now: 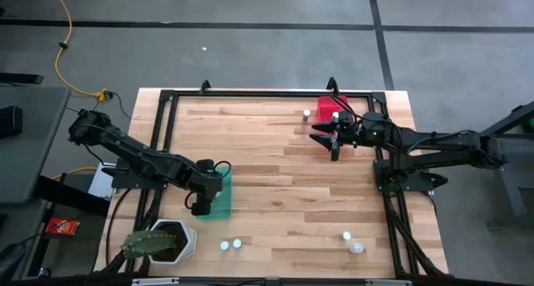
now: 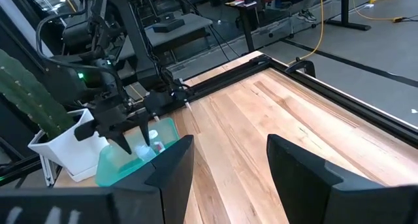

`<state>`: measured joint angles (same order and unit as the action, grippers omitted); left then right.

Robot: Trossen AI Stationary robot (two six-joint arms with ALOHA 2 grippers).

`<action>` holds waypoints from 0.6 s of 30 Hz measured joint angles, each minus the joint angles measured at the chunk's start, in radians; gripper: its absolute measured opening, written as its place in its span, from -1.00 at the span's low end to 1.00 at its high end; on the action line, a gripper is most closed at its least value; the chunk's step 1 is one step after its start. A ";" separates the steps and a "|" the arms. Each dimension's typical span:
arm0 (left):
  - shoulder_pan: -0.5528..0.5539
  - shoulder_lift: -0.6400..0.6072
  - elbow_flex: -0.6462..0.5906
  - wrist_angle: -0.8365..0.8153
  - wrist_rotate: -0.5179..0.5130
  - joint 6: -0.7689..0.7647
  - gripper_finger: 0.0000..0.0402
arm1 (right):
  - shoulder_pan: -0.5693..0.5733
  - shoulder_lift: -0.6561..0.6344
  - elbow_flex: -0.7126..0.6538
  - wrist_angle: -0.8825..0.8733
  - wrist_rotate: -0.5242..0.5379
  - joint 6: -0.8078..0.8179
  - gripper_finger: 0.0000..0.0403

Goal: Pick and place medicine bottles into bin by pill shape (circle, oval)
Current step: Put the transparent capsule bottle into the blue bin, then put the blue capsule bottle into the blue bin

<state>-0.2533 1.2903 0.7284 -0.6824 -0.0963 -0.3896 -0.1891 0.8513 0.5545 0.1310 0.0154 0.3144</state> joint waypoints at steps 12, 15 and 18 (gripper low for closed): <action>0.137 -0.067 0.256 -0.030 -0.058 0.190 0.13 | 0.000 0.000 0.000 0.000 0.000 -0.001 -0.08; 0.206 -0.125 0.283 0.105 -0.089 0.216 0.13 | 0.000 0.000 0.000 0.008 0.000 -0.001 -0.08; 0.292 -0.186 0.244 0.332 -0.048 0.172 0.13 | 0.000 0.000 0.000 0.008 0.000 -0.001 -0.08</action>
<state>0.0387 1.1045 0.9724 -0.3501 -0.1441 -0.2173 -0.1894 0.8516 0.5545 0.1387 0.0151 0.3130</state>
